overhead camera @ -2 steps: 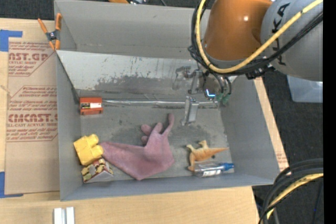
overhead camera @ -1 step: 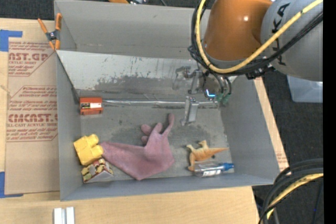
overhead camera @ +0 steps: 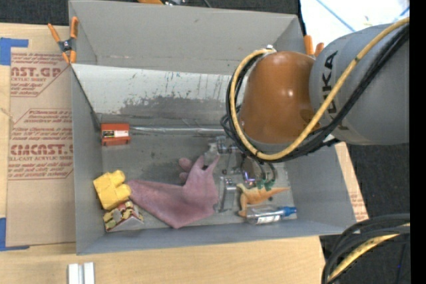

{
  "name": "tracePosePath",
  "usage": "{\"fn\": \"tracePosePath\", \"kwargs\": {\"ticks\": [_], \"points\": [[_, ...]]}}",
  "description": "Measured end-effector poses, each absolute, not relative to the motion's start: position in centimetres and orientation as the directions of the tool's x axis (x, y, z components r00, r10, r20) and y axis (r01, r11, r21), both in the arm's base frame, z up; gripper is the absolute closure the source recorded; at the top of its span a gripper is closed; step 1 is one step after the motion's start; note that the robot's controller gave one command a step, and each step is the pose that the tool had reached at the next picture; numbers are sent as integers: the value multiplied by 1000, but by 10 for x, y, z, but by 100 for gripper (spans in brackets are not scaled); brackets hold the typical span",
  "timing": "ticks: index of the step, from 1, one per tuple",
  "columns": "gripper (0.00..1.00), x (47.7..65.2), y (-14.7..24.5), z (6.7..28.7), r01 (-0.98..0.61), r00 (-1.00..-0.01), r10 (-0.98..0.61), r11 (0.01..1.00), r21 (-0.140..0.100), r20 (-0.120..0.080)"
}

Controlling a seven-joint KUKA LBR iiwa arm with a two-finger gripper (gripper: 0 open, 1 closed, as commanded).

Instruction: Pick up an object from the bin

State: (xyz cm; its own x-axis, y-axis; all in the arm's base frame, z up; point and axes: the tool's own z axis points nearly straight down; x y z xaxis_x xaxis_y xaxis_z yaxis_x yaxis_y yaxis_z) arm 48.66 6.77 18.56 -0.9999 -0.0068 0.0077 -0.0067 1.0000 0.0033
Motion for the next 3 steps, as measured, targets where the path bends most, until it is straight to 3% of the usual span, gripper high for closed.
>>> {"fn": "tracePosePath", "kwargs": {"ticks": [1, 2, 3], "points": [[0, 533, 78, 163, 9, -1000, 9, 1000, 4, -16], [0, 497, 72, 78, -123, -992, -123, 992, 3, -14], [100, 498, 104, 108, 67, -997, 67, 998, 7, -25]]}}
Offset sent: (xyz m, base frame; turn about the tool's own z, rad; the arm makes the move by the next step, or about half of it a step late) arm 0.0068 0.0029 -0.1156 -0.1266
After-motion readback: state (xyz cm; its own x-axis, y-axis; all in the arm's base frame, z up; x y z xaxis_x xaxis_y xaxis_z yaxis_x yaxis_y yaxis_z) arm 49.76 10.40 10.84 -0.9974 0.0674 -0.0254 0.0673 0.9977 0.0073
